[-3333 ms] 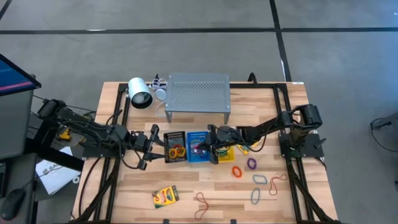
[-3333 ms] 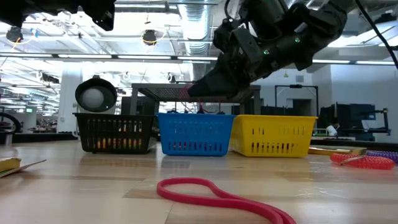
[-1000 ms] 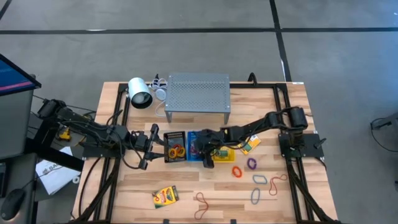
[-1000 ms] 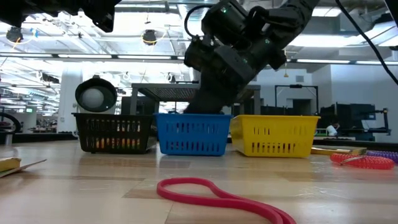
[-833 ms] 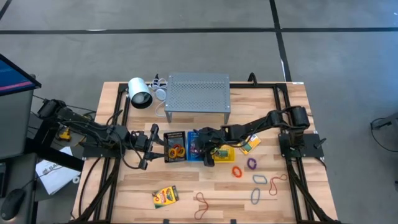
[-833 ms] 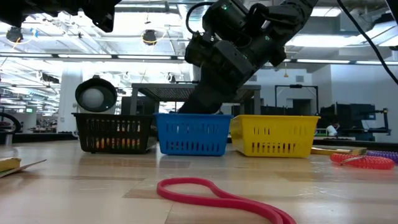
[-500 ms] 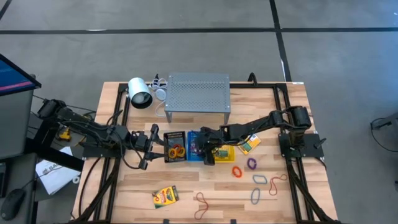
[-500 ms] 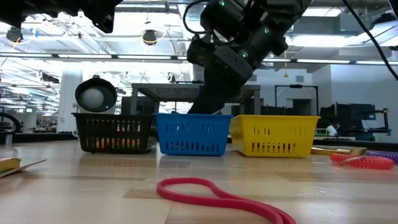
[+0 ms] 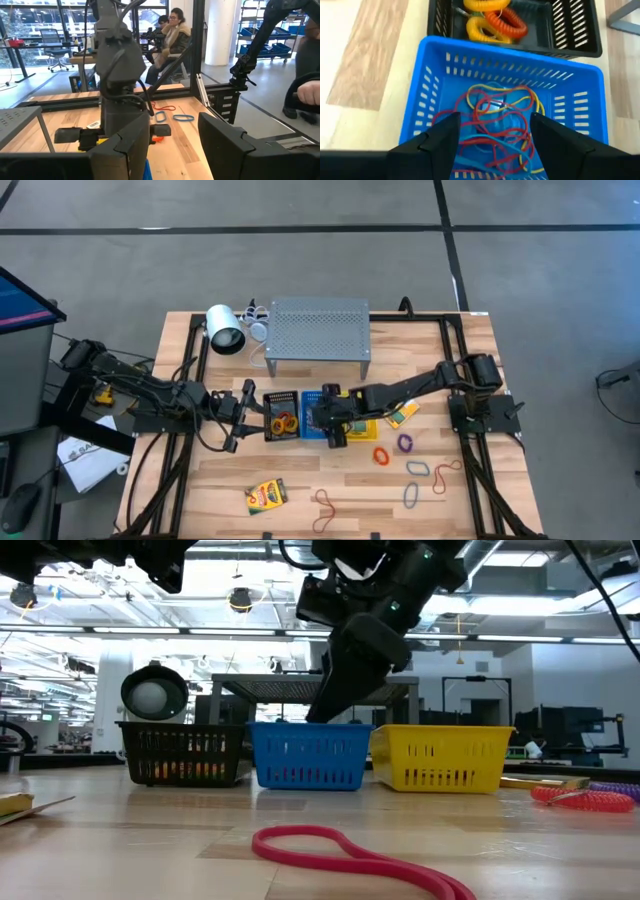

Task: Pick & Place Office Desk Supplies
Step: Put the red rubber band into the blue basket

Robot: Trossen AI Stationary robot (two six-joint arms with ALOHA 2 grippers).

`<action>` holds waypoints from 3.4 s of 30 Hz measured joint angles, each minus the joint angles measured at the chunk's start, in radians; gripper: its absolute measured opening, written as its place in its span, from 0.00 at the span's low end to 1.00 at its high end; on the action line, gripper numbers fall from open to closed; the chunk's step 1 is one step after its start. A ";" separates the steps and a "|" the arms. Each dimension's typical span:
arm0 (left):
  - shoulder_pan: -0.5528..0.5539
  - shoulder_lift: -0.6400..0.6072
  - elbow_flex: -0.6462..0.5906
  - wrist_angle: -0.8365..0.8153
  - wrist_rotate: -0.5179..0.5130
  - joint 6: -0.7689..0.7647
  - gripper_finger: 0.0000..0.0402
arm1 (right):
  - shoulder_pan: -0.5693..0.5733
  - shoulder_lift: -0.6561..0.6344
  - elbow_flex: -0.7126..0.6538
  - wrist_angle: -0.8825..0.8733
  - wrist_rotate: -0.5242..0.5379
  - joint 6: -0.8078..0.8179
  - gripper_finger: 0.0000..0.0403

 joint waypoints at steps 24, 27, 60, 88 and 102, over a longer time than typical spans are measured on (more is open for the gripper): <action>0.000 0.000 0.000 -0.012 0.005 -0.033 0.41 | 0.082 -0.326 -0.031 -0.068 0.019 -0.002 0.58; 0.000 0.000 0.000 -0.031 0.005 -0.032 0.41 | 0.106 -0.414 -0.103 -0.052 0.030 0.042 0.58; 0.000 0.000 0.000 -0.025 0.000 -0.033 0.41 | 0.437 -0.473 -0.458 0.594 0.149 0.413 0.58; -0.008 0.122 0.000 0.079 0.016 -0.120 0.41 | 0.371 0.075 -0.007 0.231 -0.028 0.281 0.58; -0.074 0.227 0.000 0.274 0.016 -0.116 0.41 | 0.380 0.119 0.005 0.233 0.006 0.251 0.54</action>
